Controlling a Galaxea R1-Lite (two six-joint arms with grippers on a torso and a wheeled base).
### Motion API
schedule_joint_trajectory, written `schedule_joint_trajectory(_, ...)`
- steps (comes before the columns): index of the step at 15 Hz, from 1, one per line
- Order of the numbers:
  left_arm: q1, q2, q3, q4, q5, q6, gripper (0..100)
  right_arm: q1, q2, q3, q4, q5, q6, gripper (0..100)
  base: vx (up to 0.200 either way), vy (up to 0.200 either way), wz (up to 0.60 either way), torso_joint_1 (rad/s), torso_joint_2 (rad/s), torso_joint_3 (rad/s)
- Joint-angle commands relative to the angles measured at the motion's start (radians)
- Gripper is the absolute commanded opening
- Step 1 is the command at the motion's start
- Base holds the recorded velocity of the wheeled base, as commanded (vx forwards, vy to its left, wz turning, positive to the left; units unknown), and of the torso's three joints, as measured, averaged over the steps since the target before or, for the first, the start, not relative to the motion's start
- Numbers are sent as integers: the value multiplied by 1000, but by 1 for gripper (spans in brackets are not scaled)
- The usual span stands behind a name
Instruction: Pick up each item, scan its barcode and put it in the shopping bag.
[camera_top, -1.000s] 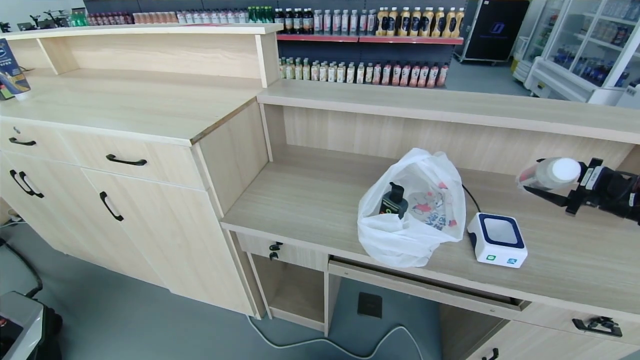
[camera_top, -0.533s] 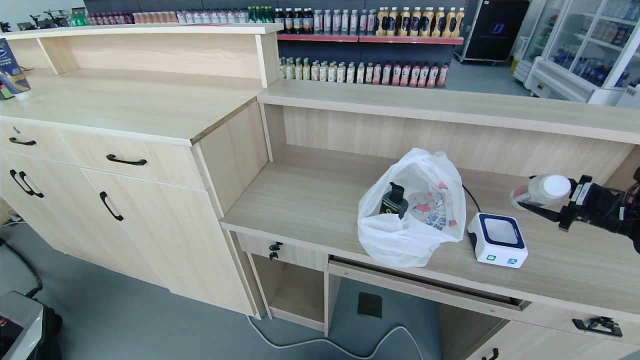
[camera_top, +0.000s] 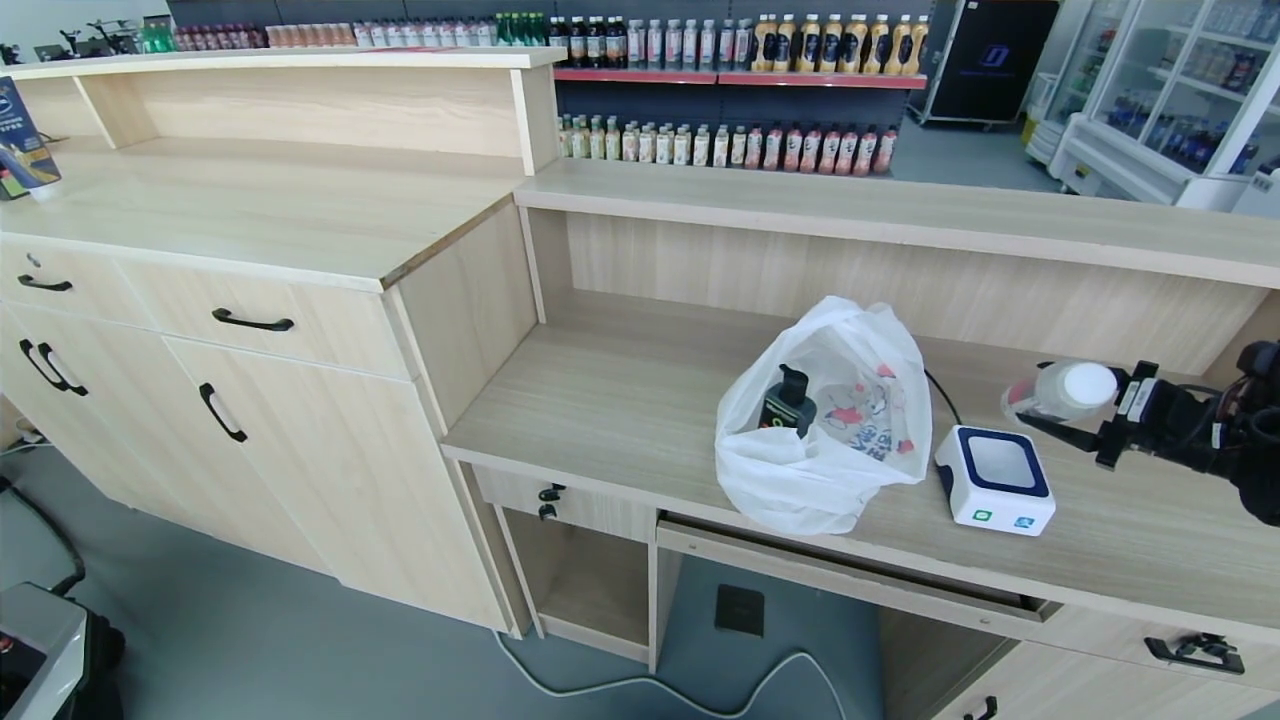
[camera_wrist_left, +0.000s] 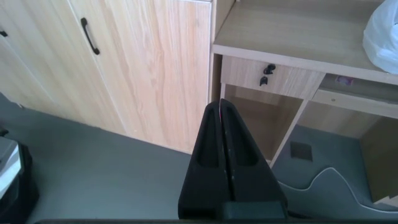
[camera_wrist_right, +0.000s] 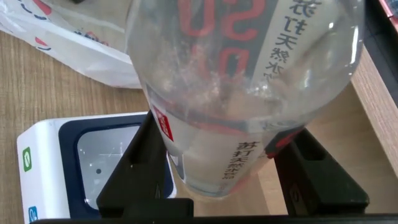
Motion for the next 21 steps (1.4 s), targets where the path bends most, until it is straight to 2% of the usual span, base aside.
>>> schedule_joint_trajectory(1,1,0,0,0,0,0,0,12,12,-9,-2,0,0,0,0,0,0,0,0,0)
schedule_joint_trajectory(21,1,0,0,0,0,0,0,49,57,-38,-4,-3,5,0,0,0,0,0,0,0)
